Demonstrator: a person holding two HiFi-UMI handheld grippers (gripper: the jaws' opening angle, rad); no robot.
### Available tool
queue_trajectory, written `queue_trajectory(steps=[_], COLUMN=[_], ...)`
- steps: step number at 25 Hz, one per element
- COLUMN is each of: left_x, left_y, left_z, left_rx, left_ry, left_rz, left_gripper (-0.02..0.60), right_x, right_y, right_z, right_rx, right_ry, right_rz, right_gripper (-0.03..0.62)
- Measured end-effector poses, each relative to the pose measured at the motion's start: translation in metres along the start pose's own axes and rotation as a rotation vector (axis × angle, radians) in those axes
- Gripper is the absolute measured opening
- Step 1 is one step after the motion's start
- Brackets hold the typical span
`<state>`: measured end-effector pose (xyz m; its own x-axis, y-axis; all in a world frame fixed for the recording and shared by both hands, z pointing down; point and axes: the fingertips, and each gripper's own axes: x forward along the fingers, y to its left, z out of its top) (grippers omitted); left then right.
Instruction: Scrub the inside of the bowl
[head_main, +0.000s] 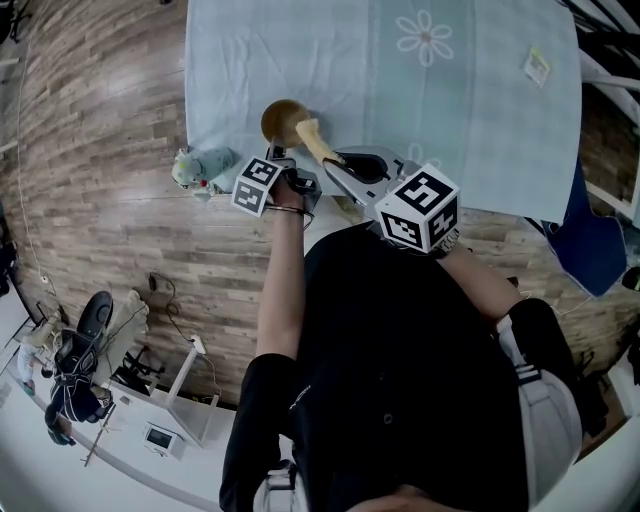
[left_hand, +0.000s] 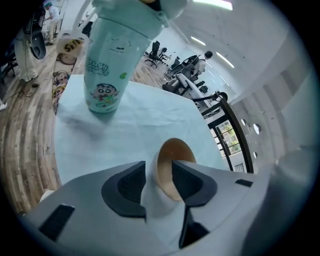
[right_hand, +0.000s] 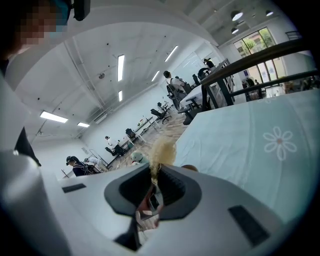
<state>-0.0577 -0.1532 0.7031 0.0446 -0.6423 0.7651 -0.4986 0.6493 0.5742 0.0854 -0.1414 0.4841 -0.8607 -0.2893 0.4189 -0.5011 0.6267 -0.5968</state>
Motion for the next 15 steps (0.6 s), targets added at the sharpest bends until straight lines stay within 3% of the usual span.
queue_trajectory(steps=[2,4,6,12,15], left_x=[-0.013,-0.035,-0.064,-0.155,-0.193], left_y=[-0.004,-0.014,-0.035,-0.104,-0.129], left_z=[-0.003,-0.006,-0.008,-0.022,-0.02], left_rx=[0.035,0.091,0.167,0.568,0.719], left_ry=[0.008,0.002,-0.03,-0.151,-0.261], left_rz=[-0.033,-0.091,-0.188,-0.407,-0.443], left_gripper=[0.159,0.032,0.02,0.014,0.014], right_x=[0.001,0.001,-0.001,0.005,0.007], right_y=[0.001,0.004,0.008,0.023,0.037], right_z=[0.001,0.005,0.011,0.008,0.011], right_rx=[-0.003,-0.028,-0.064,-0.14,-0.179], right_ry=[-0.008,-0.035,-0.073,-0.1,-0.108], right_rz=[-0.002,-0.007,-0.017,-0.043,-0.036], right_gripper=[0.043,0.043,0.043,0.043,0.043])
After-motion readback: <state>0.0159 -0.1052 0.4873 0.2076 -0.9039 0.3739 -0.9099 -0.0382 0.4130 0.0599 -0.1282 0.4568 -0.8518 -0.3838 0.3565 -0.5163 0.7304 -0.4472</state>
